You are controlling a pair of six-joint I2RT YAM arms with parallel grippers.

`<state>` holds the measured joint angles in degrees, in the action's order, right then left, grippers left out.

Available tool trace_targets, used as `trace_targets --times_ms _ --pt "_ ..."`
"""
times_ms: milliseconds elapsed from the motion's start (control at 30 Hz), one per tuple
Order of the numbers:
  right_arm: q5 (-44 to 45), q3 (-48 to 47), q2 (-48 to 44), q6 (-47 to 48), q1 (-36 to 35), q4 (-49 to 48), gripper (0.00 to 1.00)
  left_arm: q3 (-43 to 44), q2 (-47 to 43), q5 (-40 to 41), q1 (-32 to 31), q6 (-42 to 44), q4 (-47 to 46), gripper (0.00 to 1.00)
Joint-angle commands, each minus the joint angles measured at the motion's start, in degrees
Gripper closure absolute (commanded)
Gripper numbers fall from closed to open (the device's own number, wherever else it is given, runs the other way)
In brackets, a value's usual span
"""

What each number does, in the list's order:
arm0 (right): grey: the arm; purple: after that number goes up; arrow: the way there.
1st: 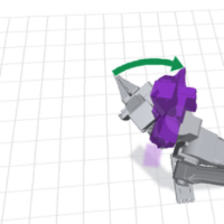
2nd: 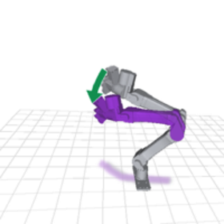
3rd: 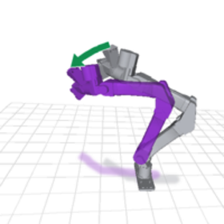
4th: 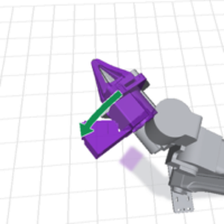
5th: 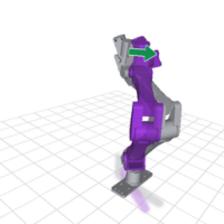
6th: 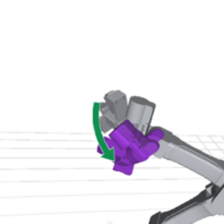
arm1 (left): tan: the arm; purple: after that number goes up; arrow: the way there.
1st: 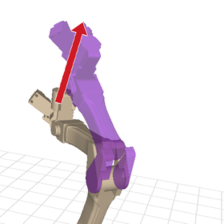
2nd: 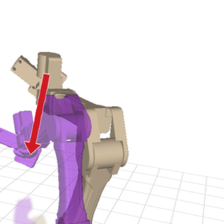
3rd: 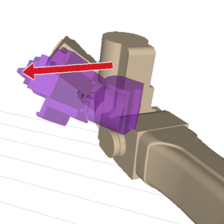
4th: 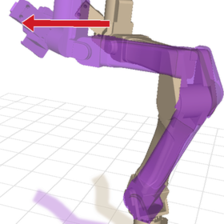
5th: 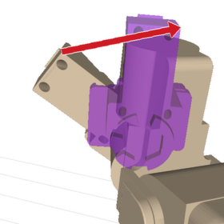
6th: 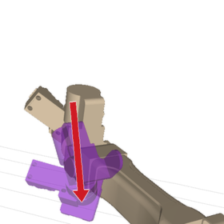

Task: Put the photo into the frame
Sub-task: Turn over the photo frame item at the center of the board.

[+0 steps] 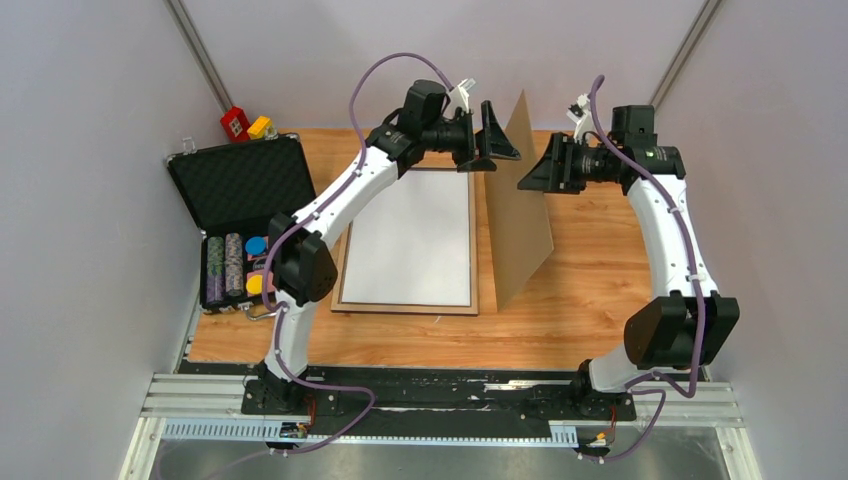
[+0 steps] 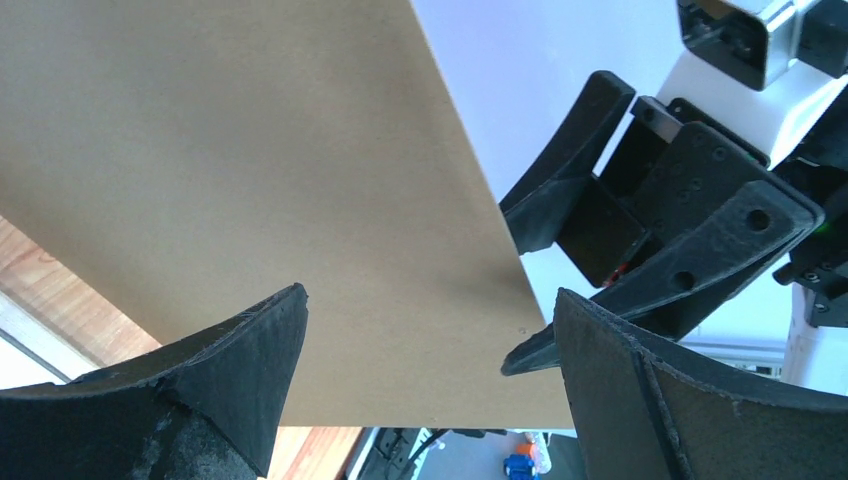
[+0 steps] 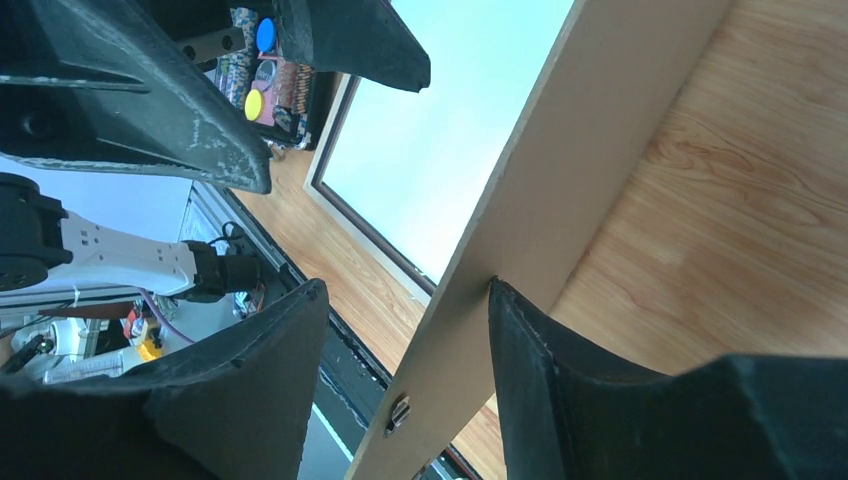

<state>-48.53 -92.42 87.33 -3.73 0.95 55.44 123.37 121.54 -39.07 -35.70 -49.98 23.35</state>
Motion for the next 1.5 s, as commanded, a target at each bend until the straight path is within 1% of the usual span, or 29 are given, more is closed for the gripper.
trace_targets --times_ms 0,333,633,933,1467 --pt "-2.4 -0.4 -1.9 0.7 -2.5 -2.2 0.41 1.3 -3.4 0.4 -0.3 0.5 -1.3 0.0" --pt "-3.8 1.4 -1.2 0.3 -6.3 -4.1 0.41 0.4 -2.4 -0.3 -0.3 -2.5 -4.0 0.0" --pt "-6.8 3.9 -1.9 0.1 -7.1 -5.6 0.4 -2.6 -2.7 1.1 -0.4 -1.4 -2.7 0.0" --pt "-13.0 6.2 -2.3 0.0 -7.2 -7.2 0.38 -3.4 -4.0 4.3 -0.1 1.3 0.8 0.0" --pt "-14.7 5.5 -2.1 -0.1 -8.5 -7.3 0.33 -5.9 -8.2 7.1 1.3 4.3 3.9 0.0"
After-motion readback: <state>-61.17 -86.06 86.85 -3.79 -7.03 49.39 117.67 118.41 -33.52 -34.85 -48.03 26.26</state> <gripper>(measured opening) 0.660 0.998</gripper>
